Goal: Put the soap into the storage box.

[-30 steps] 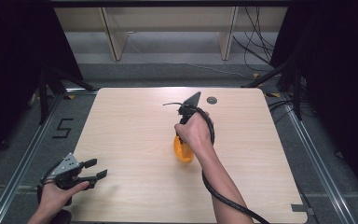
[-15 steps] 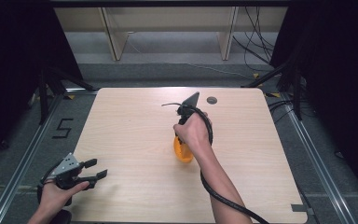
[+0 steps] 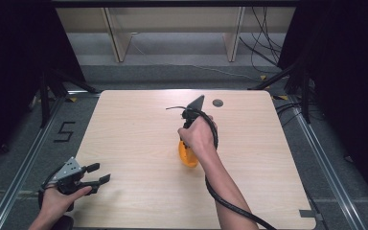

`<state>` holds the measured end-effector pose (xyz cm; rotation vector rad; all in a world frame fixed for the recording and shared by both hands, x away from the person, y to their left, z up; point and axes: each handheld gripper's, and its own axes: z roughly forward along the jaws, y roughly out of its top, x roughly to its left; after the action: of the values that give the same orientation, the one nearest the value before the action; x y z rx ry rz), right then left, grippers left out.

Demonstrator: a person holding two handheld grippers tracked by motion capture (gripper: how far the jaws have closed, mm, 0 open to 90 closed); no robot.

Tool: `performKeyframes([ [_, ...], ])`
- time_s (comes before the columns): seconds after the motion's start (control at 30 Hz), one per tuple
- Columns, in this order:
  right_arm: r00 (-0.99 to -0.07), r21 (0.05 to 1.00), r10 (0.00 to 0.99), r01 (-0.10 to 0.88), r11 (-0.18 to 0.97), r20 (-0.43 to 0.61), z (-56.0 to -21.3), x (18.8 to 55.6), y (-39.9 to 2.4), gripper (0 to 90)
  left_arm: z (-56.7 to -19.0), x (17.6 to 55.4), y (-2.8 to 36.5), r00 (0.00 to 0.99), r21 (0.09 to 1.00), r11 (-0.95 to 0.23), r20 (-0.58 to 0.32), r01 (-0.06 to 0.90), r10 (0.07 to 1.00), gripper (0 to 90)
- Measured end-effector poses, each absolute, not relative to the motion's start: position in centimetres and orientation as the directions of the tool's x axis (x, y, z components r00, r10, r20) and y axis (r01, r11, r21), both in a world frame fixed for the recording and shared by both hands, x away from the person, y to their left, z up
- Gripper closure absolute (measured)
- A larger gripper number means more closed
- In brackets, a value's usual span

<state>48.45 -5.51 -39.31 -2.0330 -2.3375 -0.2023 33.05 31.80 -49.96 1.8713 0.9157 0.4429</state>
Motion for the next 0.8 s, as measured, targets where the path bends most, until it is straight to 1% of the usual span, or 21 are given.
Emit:
performKeyframes([
  [0.03,-0.112,0.079,0.986,0.992,0.103,0.124,-39.45,48.38,-5.38,61.3,-49.96,33.05,31.8,0.651,0.882,-0.248,-0.085,0.402,0.754,31.9],
  [0.1,-0.119,0.061,0.985,0.992,0.112,0.122,-39.46,48.48,-5.45,61.3,-49.95,33.05,31.81,0.65,0.882,-0.248,-0.084,0.402,0.755,31.8],
  [0.13,-0.169,0.089,0.979,0.983,0.16,0.112,-39.71,48.58,-5.72,61.3,-49.99,33.08,31.81,0.654,0.884,-0.245,-0.087,0.399,0.752,31.9],
  [0.23,-0.107,0.047,0.986,0.994,0.102,0.127,-39.63,48.53,-5.32,61.3,-49.98,33.06,31.8,0.652,0.882,-0.246,-0.087,0.401,0.753,31.8],
  [0.27,-0.13,0.048,0.983,0.991,0.124,0.13,-39.63,48.5,-5.46,61.3,-49.99,33.08,31.8,0.653,0.883,-0.244,-0.088,0.4,0.752,31.8],
  [0.4,-0.131,0.077,0.984,0.99,0.122,0.123,-39.93,48.51,-5.33,61.3,-49.99,33.07,31.79,0.654,0.883,-0.245,-0.088,0.4,0.752,31.8],
  [0.43,-0.112,0.073,0.986,0.992,0.104,0.119,-39.93,48.51,-5.19,61.3,-49.99,33.08,31.8,0.654,0.883,-0.246,-0.087,0.4,0.751,31.8],
  [0.5,-0.112,0.045,0.986,0.993,0.107,0.123,-39.82,48.59,-5.24,61.3,-49.98,33.06,31.79,0.652,0.883,-0.245,-0.087,0.401,0.753,31.8],
  [0.7,-0.112,0.048,0.986,0.993,0.106,0.124,-40.11,48.62,-5.19,61.3,-49.98,33.07,31.81,0.653,0.883,-0.246,-0.086,0.4,0.752,31.8],
  [0.73,-0.121,0.062,0.985,0.992,0.114,0.122,-40.19,48.58,-5.23,61.3,-49.96,33.04,31.81,0.651,0.882,-0.247,-0.086,0.402,0.754,31.8],
  [0.77,-0.094,0.049,0.987,0.995,0.088,0.132,-40.21,48.53,-5.0,61.3,-49.96,33.05,31.81,0.651,0.882,-0.245,-0.087,0.402,0.754,31.8],
  [0.8,-0.141,0.055,0.982,0.989,0.136,0.125,-40.26,48.67,-5.33,61.3,-49.97,33.04,31.78,0.651,0.883,-0.241,-0.091,0.403,0.754,31.8],
])
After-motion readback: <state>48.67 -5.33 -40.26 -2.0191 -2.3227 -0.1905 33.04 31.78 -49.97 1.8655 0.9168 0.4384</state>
